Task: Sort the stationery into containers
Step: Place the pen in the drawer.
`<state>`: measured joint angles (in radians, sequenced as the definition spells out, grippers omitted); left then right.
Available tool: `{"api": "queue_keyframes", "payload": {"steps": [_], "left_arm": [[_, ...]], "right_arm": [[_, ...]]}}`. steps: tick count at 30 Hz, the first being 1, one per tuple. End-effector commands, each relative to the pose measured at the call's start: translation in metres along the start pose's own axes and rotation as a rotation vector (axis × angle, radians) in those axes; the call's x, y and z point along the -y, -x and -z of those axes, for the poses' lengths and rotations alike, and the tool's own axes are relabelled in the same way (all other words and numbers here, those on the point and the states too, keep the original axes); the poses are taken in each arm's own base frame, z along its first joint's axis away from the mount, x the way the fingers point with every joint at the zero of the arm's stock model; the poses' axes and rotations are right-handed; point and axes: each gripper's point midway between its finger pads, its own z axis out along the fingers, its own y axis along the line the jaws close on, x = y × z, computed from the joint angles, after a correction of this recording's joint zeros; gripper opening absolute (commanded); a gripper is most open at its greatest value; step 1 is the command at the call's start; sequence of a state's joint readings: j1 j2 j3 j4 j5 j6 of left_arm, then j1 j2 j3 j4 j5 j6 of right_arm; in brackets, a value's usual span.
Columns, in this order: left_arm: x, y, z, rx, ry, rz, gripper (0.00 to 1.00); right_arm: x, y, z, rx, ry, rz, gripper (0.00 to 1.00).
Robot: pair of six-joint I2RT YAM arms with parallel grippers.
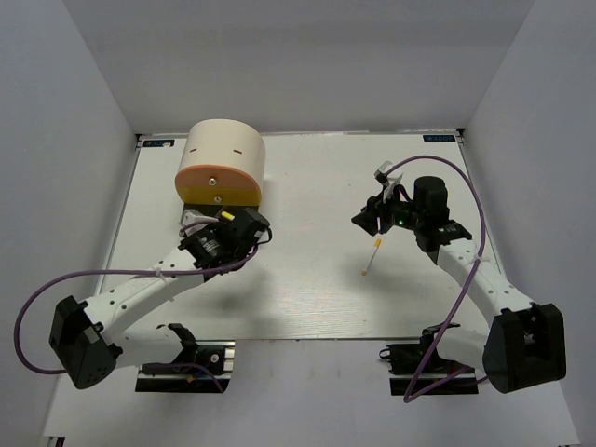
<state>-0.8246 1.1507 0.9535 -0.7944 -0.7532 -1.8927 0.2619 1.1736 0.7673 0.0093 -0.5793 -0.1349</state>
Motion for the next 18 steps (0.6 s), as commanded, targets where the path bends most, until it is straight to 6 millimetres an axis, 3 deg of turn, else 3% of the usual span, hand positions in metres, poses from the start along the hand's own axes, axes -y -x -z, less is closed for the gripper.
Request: {"api": "queue_keyframes", "payload": {"steps": [1, 4, 8, 18], "left_arm": [[0.015, 0.012, -0.010, 0.058, 0.002, 0.144, 0.01], [0.030, 0.018, -0.018, 0.080, 0.011, 0.177, 0.01], [0.033, 0.020, -0.035, 0.095, 0.041, 0.202, 0.01], [0.024, 0.029, -0.065, 0.104, 0.110, 0.261, 0.04]], "right_arm": [[0.000, 0.011, 0.005, 0.043, -0.004, 0.035, 0.51], [-0.001, 0.011, 0.006, 0.044, -0.003, 0.040, 0.51], [-0.001, 0.011, 0.008, 0.051, -0.013, 0.039, 0.51], [0.002, 0.003, 0.014, 0.046, -0.036, 0.039, 0.51]]}}
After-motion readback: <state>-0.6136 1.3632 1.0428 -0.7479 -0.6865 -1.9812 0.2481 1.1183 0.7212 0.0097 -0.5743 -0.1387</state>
